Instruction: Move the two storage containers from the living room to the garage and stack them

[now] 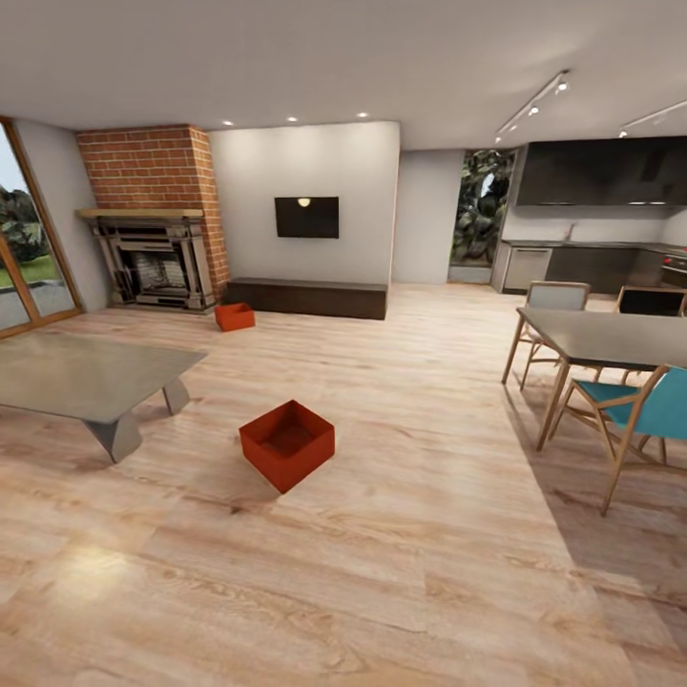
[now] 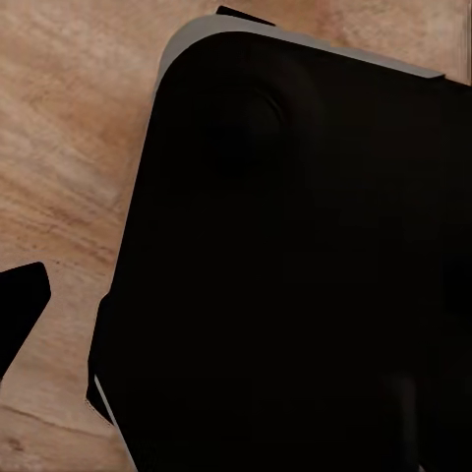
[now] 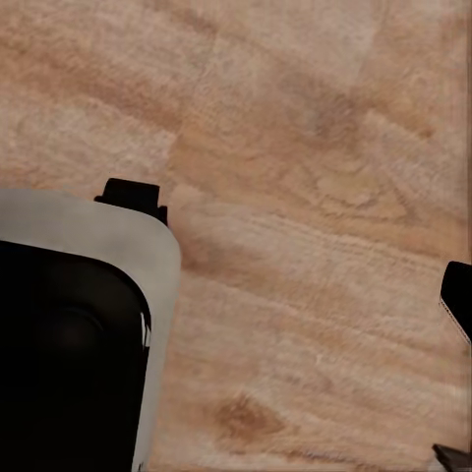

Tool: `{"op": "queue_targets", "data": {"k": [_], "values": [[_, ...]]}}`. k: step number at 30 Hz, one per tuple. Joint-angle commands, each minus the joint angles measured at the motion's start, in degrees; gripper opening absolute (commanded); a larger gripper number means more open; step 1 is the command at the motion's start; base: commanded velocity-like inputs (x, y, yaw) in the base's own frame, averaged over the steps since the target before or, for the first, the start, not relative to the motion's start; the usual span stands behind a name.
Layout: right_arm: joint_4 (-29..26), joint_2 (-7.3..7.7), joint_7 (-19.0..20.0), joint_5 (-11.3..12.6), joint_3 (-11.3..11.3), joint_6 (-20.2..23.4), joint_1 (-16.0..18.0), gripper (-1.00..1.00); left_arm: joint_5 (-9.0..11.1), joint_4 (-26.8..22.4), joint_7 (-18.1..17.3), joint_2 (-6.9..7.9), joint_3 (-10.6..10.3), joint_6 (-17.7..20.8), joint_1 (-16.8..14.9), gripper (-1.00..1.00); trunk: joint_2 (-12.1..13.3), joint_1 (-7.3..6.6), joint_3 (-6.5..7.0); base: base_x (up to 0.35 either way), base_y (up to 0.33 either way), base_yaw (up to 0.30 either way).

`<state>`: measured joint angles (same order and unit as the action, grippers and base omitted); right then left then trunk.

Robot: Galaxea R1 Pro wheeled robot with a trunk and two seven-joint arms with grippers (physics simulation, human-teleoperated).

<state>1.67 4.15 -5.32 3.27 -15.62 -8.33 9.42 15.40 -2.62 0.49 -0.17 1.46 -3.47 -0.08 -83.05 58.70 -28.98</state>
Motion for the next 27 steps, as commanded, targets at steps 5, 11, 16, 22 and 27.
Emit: {"op": "queue_targets", "data": {"k": [5, 11, 16, 22, 27], "values": [[0.18, -0.1, -0.02, 0.34, -0.47, -0.29, 0.07, 1.0, 0.16, -0.02, 0.04, -0.07, 0.13, -0.13, -0.01, 1.0, -0.02, 0.03, -0.05, 0.324, -0.001, 0.0], [0.18, -0.18, 0.04, 0.34, -0.47, -0.28, 0.07, 1.0, 0.16, -0.02, 0.04, -0.1, 0.12, -0.13, -0.01, 1.0, -0.02, 0.03, -0.05, 0.324, -0.064, 0.0], [0.18, -0.21, 0.04, 0.34, -0.47, -0.28, 0.07, 1.0, 0.16, -0.02, 0.05, -0.08, 0.12, -0.13, -0.01, 1.0, -0.02, 0.03, -0.05, 0.324, -0.077, 0.0], [0.18, -0.28, -0.03, 0.34, -0.47, -0.28, 0.07, 1.0, 0.16, -0.02, 0.04, -0.08, 0.12, -0.13, -0.01, 1.0, -0.02, 0.03, -0.05, 0.324, -0.078, 0.0], [0.18, -0.55, -0.17, 0.38, -0.42, -0.28, 0.07, 1.0, 0.16, -0.02, 0.04, -0.07, 0.14, -0.13, -0.01, 1.0, -0.02, 0.03, -0.05, 0.324, -0.078, 0.0]]}}
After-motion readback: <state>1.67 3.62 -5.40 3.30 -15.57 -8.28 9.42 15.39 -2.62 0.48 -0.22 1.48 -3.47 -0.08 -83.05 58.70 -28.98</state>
